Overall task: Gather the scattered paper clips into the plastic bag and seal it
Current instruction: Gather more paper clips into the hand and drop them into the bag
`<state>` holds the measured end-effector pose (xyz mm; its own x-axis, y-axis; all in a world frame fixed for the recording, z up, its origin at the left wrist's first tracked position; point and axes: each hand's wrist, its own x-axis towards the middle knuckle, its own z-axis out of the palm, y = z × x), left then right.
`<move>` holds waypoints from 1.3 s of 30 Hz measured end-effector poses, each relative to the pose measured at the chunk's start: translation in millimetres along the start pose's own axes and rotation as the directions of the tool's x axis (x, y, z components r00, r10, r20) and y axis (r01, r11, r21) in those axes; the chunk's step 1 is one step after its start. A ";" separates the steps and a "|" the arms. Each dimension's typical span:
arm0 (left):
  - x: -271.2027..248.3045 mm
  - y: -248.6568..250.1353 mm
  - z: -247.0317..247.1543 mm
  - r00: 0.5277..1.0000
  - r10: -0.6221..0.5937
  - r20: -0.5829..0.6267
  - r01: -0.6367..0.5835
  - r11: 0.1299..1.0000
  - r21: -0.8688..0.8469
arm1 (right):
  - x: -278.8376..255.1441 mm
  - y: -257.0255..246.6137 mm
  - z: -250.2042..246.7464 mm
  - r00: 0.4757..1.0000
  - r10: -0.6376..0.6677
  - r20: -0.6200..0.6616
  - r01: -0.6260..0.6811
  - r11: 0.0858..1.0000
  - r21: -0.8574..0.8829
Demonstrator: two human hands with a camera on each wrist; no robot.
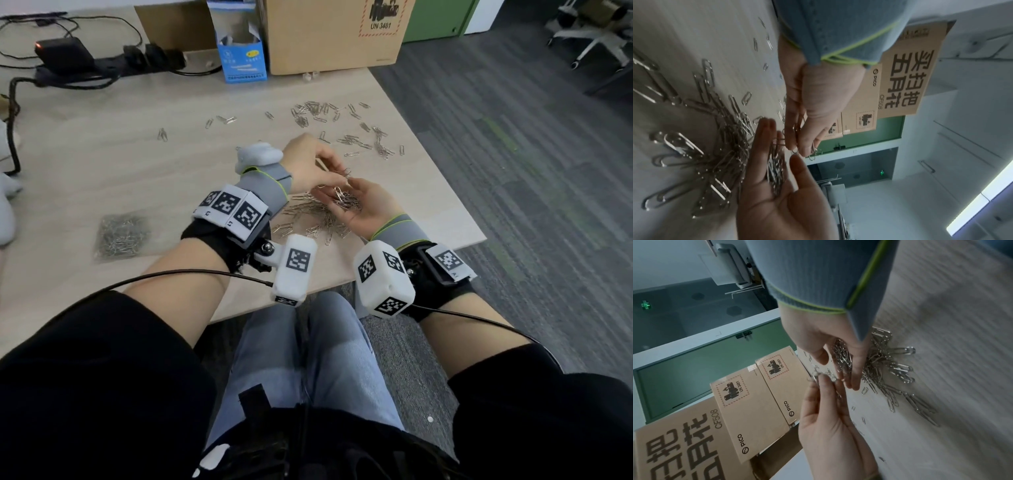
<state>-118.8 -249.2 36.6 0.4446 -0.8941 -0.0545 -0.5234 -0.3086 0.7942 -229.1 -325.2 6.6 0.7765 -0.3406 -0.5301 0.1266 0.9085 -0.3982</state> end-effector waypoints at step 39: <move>-13.3 -28.4 28.7 0.991 -0.100 -0.084 0.123 0.926 0.357 | -19.6 -13.7 -27.1 0.997 -0.069 -0.038 0.071 0.996 0.053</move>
<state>-130.7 -237.8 -2.7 0.5539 -0.8285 -0.0824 -0.6895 -0.5120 0.5123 -262.8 -337.6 2.2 0.7416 -0.4116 -0.5297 0.2143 0.8936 -0.3944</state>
